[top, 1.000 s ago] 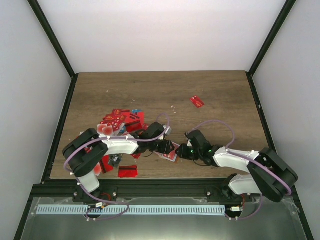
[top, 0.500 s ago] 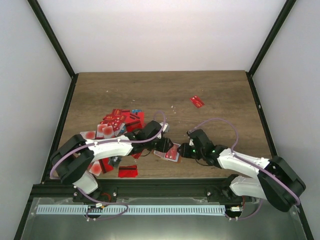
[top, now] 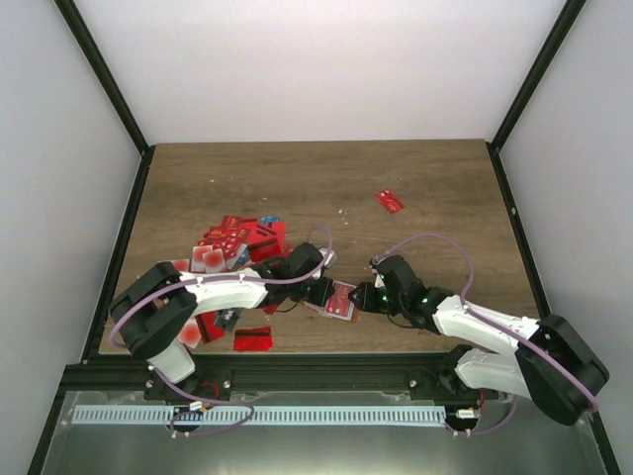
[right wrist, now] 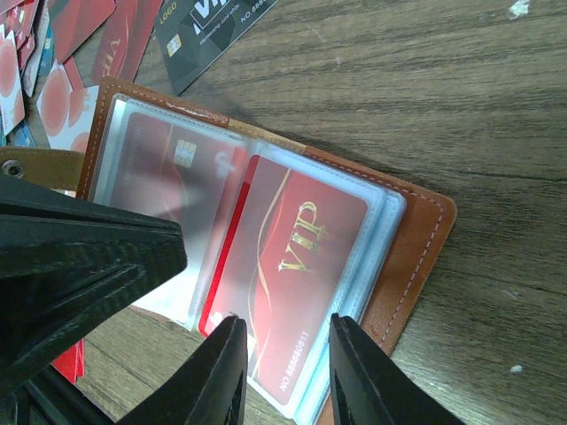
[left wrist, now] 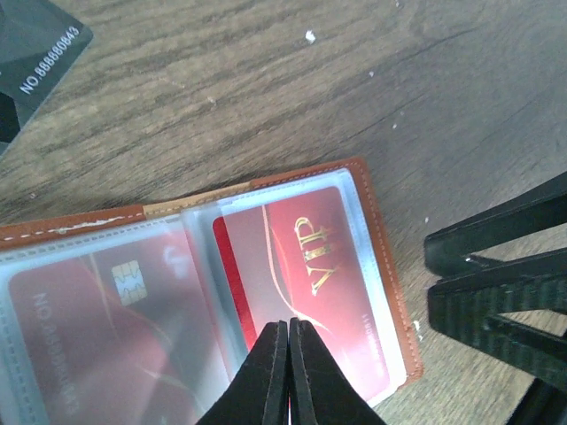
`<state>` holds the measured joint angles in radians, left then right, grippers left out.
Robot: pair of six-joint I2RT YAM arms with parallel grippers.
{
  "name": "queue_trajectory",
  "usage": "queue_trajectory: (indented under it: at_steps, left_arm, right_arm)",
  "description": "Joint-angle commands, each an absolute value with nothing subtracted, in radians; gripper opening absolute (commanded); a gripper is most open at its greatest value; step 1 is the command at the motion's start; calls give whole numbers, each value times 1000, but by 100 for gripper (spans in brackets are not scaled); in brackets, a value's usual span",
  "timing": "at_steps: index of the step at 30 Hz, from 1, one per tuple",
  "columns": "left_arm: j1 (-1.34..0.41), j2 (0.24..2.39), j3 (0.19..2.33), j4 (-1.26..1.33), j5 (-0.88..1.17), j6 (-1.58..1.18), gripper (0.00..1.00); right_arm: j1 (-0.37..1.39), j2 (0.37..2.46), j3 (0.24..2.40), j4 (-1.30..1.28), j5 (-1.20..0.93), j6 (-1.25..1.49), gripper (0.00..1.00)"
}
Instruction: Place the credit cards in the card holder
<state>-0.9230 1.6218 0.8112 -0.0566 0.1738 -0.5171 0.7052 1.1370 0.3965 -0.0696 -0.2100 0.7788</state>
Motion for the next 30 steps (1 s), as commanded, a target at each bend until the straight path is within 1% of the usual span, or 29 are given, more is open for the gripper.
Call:
queue_trajectory:
  at_steps: [1,15,22,25,30]
  left_arm:
    - [-925,1656,800,-29,196,-508,4]
    - [-926,1748,793,-17,157,-507,4]
    - [-926,1751,777,-6,151,-510,4]
    - [-926,1750,776,-7,150,-511,4]
    - [-926,1749,773,-6,150,-511,4]
  right_arm:
    - [704,1117,402,-84,-192,785,28]
    - [705,1135,396,-57,-212,805,29]
    - [704,1165,379,-2,-247,834,41]
    - [704,1183,379,8,-247,840,42]
    - [704,1213,377,30,-249,845,43]
